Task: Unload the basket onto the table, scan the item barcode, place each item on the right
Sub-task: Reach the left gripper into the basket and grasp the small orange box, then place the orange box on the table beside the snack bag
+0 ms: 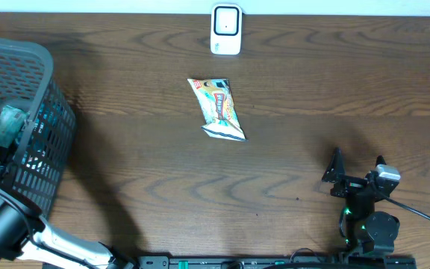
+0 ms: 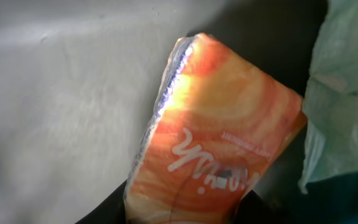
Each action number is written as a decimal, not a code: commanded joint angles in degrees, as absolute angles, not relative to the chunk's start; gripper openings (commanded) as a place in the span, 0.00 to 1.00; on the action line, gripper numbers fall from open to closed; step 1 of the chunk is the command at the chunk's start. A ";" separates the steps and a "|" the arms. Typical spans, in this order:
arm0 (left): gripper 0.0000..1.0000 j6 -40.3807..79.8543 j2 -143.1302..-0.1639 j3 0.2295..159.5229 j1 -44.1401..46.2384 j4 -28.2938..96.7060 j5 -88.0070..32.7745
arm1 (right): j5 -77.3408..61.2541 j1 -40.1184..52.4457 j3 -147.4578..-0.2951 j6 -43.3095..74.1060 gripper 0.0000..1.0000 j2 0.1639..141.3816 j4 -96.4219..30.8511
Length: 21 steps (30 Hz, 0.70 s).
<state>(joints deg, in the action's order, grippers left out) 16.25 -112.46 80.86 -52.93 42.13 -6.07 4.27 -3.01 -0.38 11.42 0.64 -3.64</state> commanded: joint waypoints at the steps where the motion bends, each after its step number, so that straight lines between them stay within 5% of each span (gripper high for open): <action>1: 0.40 15.92 -103.09 80.82 -52.93 43.24 -6.46 | 4.16 -2.74 -0.32 11.97 0.99 0.38 -3.86; 7: 0.39 20.60 -87.33 80.82 -52.90 45.69 -7.73 | 4.16 -2.74 -0.32 11.97 0.99 0.38 -3.86; 13: 0.40 24.71 -72.01 80.82 -51.83 46.39 -21.61 | 4.16 -2.74 -0.32 11.97 0.99 0.38 -3.86; 21: 0.40 27.55 -58.04 80.79 -35.73 46.50 -27.86 | 4.16 -2.74 -0.32 11.97 0.99 0.38 -3.86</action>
